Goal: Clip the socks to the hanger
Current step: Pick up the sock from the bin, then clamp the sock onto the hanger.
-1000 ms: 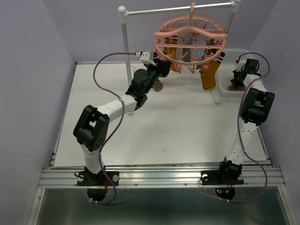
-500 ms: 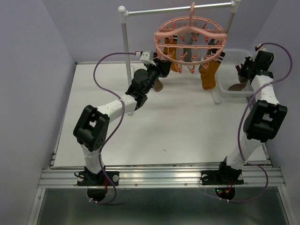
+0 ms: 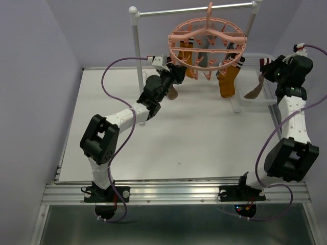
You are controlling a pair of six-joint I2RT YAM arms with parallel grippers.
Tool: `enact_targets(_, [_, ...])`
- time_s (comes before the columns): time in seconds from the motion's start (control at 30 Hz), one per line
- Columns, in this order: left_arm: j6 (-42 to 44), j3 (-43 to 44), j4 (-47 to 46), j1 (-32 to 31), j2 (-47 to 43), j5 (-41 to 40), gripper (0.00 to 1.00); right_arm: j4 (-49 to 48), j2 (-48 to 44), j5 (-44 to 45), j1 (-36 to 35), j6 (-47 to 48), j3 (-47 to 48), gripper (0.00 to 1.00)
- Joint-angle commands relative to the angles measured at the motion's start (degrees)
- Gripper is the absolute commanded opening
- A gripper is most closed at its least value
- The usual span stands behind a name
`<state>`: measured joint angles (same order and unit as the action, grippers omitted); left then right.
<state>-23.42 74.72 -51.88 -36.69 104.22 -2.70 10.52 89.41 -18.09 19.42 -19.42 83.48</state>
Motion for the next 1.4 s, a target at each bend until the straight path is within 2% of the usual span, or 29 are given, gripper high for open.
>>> enact_targets(0.0, [-0.5,1.9,-1.8,-0.2,-4.1,-2.6,0.0,-14.9,-10.9,-7.8,0.1,-6.9,-3.9,0.01])
enact_targets(0.13, [-1.2,1.9,-1.7,-0.2,-4.1,-3.3,0.0,-23.9,-17.4,-16.0,0.1,-13.2,-7.9,0.01])
enact_targets(0.17, [-1.6,1.9,-1.8,-0.2,-4.1,-3.5,0.0,-30.1,-19.6,-20.1,0.1,-17.5,-10.5,0.01])
enact_targets(0.23, [-2.2,1.9,-1.9,-0.3,-4.0,-3.8,0.0,-36.0,-21.2,-23.2,0.1,-22.3,-13.2,0.01])
enact_targets(0.27, [-2.2,1.9,-2.1,-0.3,-3.9,-3.9,0.0,-39.8,-22.0,-25.0,0.1,-28.3,-14.7,0.01])
enact_targets(0.3, [-2.3,2.0,-2.1,-0.2,-3.9,-4.3,0.0,-45.0,-22.4,-27.2,0.1,-31.7,-18.3,0.01])
enact_targets(0.33, [-2.5,2.0,-2.3,-0.2,-3.8,-4.4,0.0,-54.2,-23.0,-28.8,0.1,-35.8,-20.1,0.01])
enact_targets(0.43, [-2.7,2.6,-2.3,-0.1,-3.6,-4.9,0.0,-70.3,-22.6,-28.9,0.1,-51.4,-25.6,0.01])
enact_targets(0.5, [-2.9,2.9,-2.0,-0.1,-3.6,-5.6,0.0,-80.7,-22.4,-28.2,0.1,-55.4,-29.4,0.01])
enact_targets(0.57, [-2.7,3.2,-2.0,-0.1,-3.7,-5.4,0.0,-83.8,-21.1,-29.5,-0.7,-58.4,-30.0,0.01])
enact_targets(0.63, [-2.4,3.4,-2.0,-0.1,-3.6,-5.6,0.0,-84.4,-19.7,-31.7,-3.1,-60.6,-29.5,0.01])
enact_targets(0.77, [-2.9,3.8,-2.0,0.0,-3.7,-6.1,0.0,-84.2,-15.4,-34.7,-13.2,-59.6,-30.2,0.01])
enact_targets(0.9, [-3.0,3.8,-1.9,0.0,-3.9,-6.1,0.0,-88.6,-12.2,-35.5,-16.5,-60.6,-32.5,0.01])
enact_targets(1.13, [-4.1,3.8,-2.0,-0.1,-4.2,-7.1,0.0,-83.5,-12.6,-35.6,-19.5,-54.9,-37.0,0.01])
enact_targets(1.23, [-5.1,3.9,-2.2,0.0,-4.0,-7.1,0.0,-75.8,-13.2,-34.4,-20.8,-48.2,-37.6,0.01])
enact_targets(1.27, [-5.2,4.1,-2.2,0.0,-3.9,-7.1,0.0,-72.0,-13.6,-33.3,-21.7,-42.4,-37.2,0.01])
enact_targets(1.37, [-5.8,4.5,-2.1,-0.1,-3.8,-7.1,0.0,-57.2,-14.9,-27.5,-25.9,-33.0,-35.4,0.01])
